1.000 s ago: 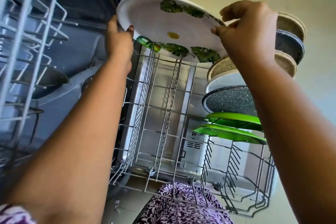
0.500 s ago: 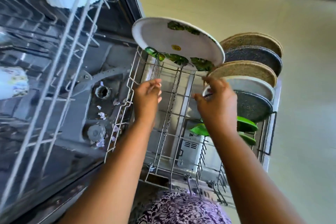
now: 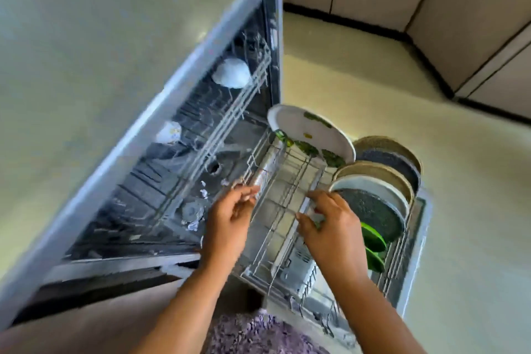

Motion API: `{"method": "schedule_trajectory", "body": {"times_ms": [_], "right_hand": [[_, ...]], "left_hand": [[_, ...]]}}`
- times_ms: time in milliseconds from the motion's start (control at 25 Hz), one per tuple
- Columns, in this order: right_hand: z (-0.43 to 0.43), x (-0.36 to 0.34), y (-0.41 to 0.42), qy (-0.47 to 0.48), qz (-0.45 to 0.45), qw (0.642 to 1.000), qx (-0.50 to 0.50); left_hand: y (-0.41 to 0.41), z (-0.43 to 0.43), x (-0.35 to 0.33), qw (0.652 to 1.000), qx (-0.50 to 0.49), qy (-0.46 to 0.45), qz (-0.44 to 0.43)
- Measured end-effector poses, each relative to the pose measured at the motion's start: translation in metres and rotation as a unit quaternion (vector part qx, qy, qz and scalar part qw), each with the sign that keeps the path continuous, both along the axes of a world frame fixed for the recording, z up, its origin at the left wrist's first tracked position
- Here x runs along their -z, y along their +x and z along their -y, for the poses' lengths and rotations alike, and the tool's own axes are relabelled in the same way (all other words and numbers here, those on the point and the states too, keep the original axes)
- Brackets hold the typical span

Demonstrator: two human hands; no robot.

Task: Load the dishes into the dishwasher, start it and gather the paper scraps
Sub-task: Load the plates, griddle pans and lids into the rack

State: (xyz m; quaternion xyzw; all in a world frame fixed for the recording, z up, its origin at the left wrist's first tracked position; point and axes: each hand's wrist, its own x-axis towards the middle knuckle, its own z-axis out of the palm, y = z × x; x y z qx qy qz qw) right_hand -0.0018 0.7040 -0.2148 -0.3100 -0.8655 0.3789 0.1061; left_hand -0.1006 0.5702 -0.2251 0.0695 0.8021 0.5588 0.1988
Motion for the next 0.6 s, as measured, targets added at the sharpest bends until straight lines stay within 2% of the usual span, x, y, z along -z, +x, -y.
{"method": "schedule_trajectory", "body": {"times_ms": [120,240,440,600], "right_hand": [[0.021,-0.050,0.016,0.014,-0.045,0.998,-0.034],[0.048,-0.109,0.022,0.019,-0.086,0.992,-0.093],[0.110,-0.194,0.016,0.037,-0.147,0.964,-0.219],[0.184,-0.241,0.009,0.007,-0.173,0.922,-0.348]], "left_hand": [[0.028,0.032,-0.066,1.000,-0.003,-0.002,-0.012],[0.043,0.063,-0.134,0.998,-0.032,0.018,-0.059],[0.060,0.145,-0.213,0.982,-0.150,0.064,-0.098],[0.095,0.248,-0.249,0.953,-0.264,0.068,-0.128]]}}
